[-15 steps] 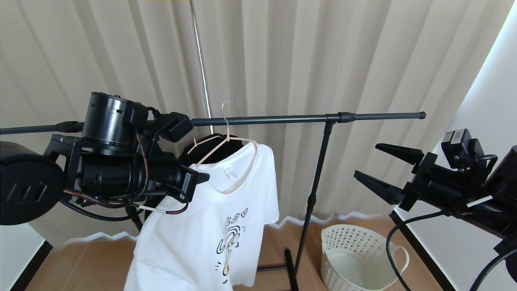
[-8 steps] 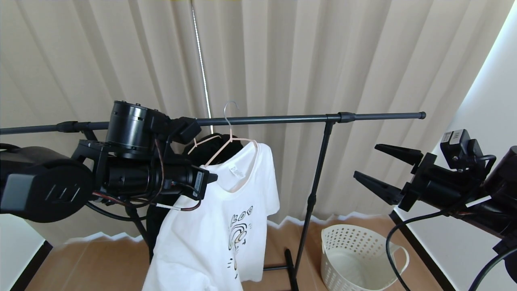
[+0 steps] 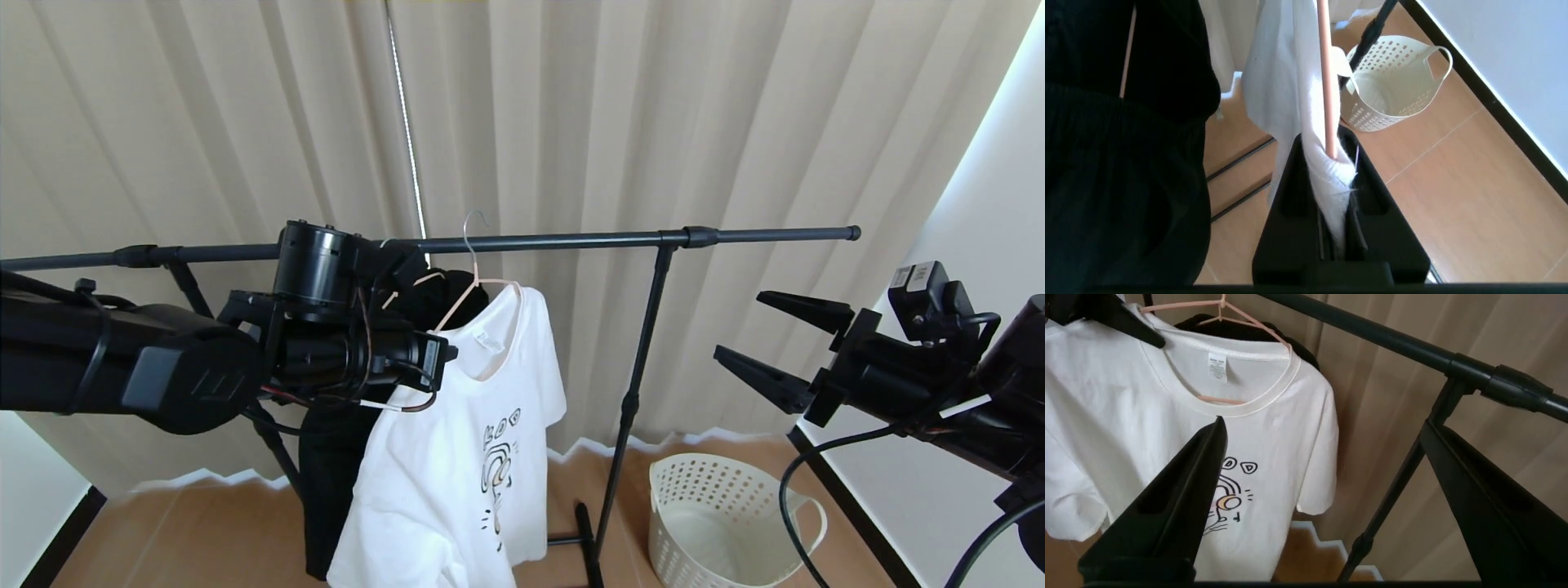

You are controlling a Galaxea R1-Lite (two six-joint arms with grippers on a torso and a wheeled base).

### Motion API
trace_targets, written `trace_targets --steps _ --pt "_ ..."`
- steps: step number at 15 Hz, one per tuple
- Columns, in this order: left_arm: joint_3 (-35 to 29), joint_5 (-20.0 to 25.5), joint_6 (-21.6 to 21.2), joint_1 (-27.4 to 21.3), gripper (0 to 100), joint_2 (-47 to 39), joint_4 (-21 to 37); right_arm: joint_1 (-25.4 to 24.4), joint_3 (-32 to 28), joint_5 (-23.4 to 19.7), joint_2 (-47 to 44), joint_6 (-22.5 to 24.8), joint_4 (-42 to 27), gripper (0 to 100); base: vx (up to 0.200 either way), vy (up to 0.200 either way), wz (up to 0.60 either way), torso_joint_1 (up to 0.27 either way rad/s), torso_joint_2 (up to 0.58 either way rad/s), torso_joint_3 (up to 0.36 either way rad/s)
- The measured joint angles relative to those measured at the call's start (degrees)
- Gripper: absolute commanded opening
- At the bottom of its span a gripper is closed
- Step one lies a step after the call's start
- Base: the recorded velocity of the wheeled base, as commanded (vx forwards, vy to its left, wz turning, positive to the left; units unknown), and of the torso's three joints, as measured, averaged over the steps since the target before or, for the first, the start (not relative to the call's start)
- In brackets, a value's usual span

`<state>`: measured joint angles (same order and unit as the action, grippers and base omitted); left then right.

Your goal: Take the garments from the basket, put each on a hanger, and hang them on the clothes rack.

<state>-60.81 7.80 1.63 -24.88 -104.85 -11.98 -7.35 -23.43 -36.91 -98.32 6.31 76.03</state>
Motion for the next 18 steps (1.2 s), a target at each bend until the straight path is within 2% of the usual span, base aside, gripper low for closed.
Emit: trace_targets --steps 4,18 --pt "-2.58 -0.34 2.49 0.16 0 -2.78 -0.05 0.02 0.11 0.02 -0.57 0.00 0.24 100 0.000 0.000 0.00 0.000 0.00 0.000" --pt "-11.18 -0.77 4.06 1.35 0 -10.50 0.02 0.00 0.12 0.00 -1.22 0.06 0.33 100 0.000 0.000 0.00 0.000 0.00 0.000"
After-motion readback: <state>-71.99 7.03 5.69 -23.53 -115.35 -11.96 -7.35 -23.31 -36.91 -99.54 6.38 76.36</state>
